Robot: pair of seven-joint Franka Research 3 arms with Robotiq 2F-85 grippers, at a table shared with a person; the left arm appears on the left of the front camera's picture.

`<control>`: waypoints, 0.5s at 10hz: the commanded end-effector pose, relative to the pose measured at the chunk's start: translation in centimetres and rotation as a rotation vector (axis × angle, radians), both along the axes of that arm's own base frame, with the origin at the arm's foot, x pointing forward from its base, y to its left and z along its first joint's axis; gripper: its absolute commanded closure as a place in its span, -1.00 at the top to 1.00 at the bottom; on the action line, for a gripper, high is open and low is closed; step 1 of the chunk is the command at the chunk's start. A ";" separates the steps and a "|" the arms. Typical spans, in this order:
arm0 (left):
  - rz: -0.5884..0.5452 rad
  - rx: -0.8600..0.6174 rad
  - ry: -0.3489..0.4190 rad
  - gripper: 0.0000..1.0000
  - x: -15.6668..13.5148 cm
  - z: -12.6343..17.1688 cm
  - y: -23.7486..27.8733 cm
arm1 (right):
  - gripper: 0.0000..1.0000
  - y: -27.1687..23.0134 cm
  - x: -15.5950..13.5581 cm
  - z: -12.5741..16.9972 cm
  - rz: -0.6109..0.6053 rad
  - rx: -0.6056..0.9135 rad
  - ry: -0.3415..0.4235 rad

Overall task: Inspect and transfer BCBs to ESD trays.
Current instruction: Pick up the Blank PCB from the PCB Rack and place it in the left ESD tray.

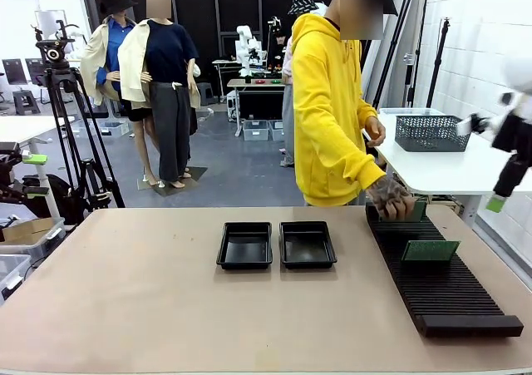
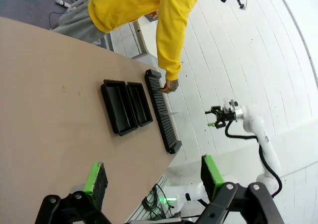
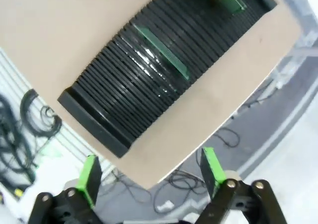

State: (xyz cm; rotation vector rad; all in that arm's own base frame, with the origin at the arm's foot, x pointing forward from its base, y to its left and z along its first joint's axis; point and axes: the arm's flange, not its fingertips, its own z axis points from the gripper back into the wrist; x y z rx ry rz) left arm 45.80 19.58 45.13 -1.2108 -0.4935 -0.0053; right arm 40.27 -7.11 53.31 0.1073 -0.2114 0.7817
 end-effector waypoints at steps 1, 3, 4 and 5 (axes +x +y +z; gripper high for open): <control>0.003 -0.004 0.005 1.00 -0.1 0.2 0.0 | 1.00 -0.1 -6.4 -2.1 -0.070 0.068 -0.180; 0.003 -0.004 0.005 1.00 -0.1 0.2 0.0 | 1.00 -2.6 -9.3 -3.3 -0.255 0.167 -0.228; 0.003 -0.004 0.005 1.00 -0.1 0.2 0.0 | 1.00 -3.3 -10.1 -3.5 -0.253 0.184 -0.229; 0.003 -0.004 0.005 1.00 -0.1 0.2 0.0 | 1.00 -3.7 -10.2 -3.1 -0.227 0.207 -0.217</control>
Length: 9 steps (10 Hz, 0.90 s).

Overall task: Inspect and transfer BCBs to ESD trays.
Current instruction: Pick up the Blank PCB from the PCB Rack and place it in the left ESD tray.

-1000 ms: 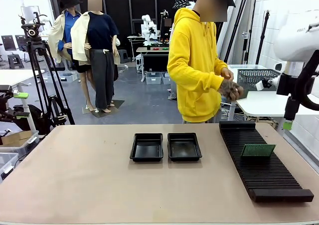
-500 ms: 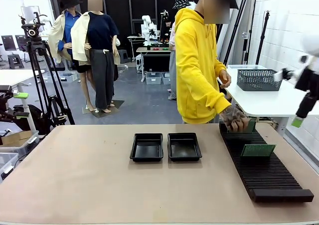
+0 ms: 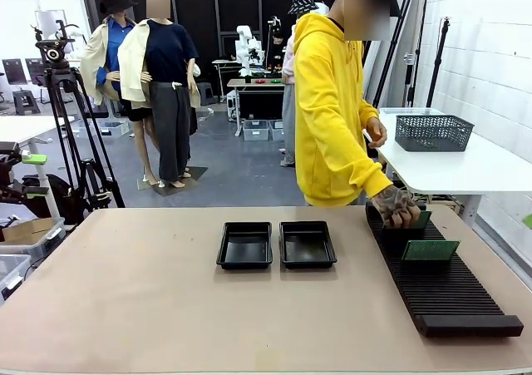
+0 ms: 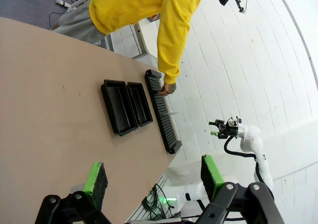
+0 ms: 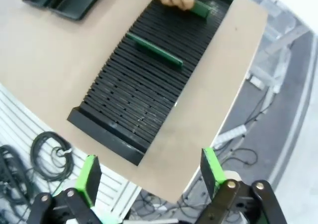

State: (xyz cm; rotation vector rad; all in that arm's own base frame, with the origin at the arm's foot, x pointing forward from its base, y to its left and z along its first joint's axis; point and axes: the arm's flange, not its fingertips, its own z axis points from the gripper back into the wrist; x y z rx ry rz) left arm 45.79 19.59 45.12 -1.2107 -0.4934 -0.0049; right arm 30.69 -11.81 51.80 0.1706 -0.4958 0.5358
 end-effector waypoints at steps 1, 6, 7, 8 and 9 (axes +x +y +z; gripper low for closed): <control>0.002 -0.004 0.005 1.00 -0.1 0.2 0.0 | 1.00 1.1 0.2 -0.2 0.022 -0.023 0.010; 0.002 -0.004 0.005 1.00 -0.1 0.2 0.0 | 1.00 1.1 0.2 -0.2 0.022 -0.023 0.010; 0.002 -0.004 0.005 1.00 -0.1 0.2 0.0 | 1.00 1.1 0.2 -0.2 0.022 -0.023 0.010; 0.002 -0.004 0.005 1.00 -0.1 0.2 0.0 | 1.00 1.1 0.2 -0.2 0.022 -0.023 0.010; 0.002 -0.004 0.005 1.00 -0.1 0.2 0.0 | 1.00 1.1 0.2 -0.2 0.022 -0.023 0.010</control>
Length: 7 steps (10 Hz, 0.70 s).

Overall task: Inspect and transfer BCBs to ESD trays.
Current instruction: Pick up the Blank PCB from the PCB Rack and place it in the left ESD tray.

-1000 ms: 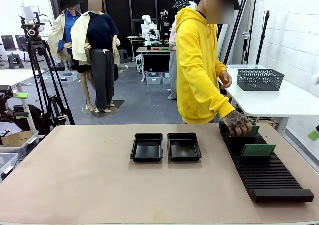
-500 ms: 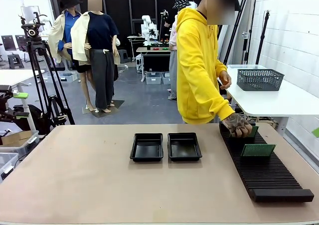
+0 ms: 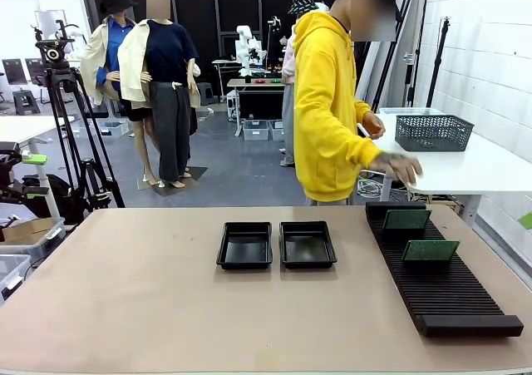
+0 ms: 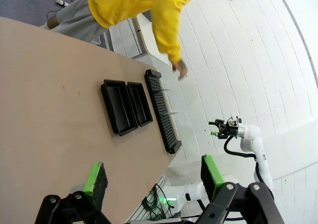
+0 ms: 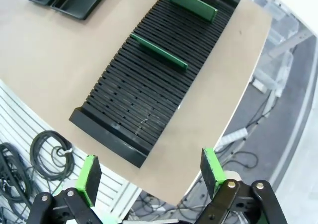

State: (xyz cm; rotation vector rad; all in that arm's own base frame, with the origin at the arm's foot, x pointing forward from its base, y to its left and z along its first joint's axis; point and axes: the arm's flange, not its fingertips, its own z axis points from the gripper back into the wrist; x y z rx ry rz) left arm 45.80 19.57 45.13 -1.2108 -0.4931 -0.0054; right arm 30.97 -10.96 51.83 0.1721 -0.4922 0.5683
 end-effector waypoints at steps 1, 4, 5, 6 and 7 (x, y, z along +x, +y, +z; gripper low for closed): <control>0.003 -0.004 0.005 1.00 -0.1 0.2 0.0 | 1.00 0.3 -0.1 -0.3 -0.010 -0.016 0.010; 0.003 -0.004 0.005 1.00 -0.1 0.2 0.0 | 1.00 0.3 -0.1 -0.3 -0.010 -0.016 0.010; 0.003 -0.004 0.005 1.00 -0.1 0.2 0.0 | 1.00 0.3 -0.1 -0.3 -0.010 -0.016 0.010; 0.003 -0.004 0.005 1.00 -0.1 0.2 0.0 | 1.00 0.3 -0.1 -0.3 -0.010 -0.016 0.010; 0.003 -0.004 0.005 1.00 -0.1 0.2 0.0 | 1.00 0.3 -0.1 -0.3 -0.010 -0.016 0.010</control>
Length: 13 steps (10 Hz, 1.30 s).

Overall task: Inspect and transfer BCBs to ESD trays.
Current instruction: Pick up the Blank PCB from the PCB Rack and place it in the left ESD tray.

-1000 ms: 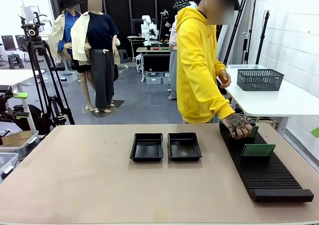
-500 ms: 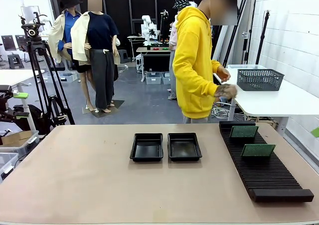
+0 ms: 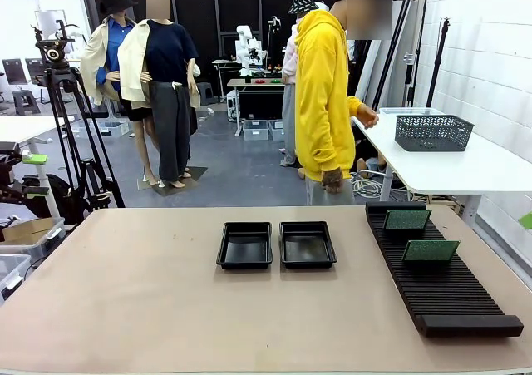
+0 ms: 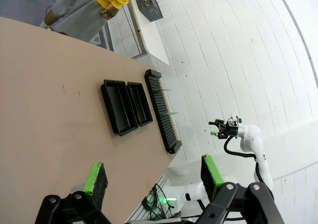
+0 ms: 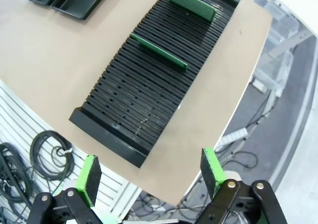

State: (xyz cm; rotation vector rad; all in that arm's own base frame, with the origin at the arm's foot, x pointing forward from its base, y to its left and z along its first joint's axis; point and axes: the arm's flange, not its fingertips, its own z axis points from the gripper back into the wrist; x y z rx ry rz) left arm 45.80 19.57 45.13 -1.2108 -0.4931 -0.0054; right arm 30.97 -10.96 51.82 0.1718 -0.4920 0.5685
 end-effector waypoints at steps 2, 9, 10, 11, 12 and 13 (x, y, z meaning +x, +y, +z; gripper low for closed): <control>0.003 -0.004 0.005 1.00 -0.1 0.2 0.0 | 1.00 0.0 0.0 0.0 0.000 0.000 0.000; 0.003 -0.004 0.005 1.00 -0.1 0.2 0.0 | 1.00 -0.9 9.8 3.8 0.172 -0.153 0.263; 0.003 -0.004 0.005 1.00 -0.1 0.2 0.0 | 1.00 -0.6 10.9 3.7 0.195 -0.194 0.268; 0.003 -0.004 0.005 1.00 -0.1 0.2 0.0 | 1.00 -0.5 12.3 3.4 0.222 -0.229 0.287; 0.003 -0.004 0.005 1.00 -0.1 0.2 0.0 | 1.00 -0.1 13.5 3.1 0.258 -0.267 0.292; 0.003 -0.004 0.005 1.00 -0.1 0.2 0.0 | 1.00 0.4 14.3 2.6 0.283 -0.298 0.298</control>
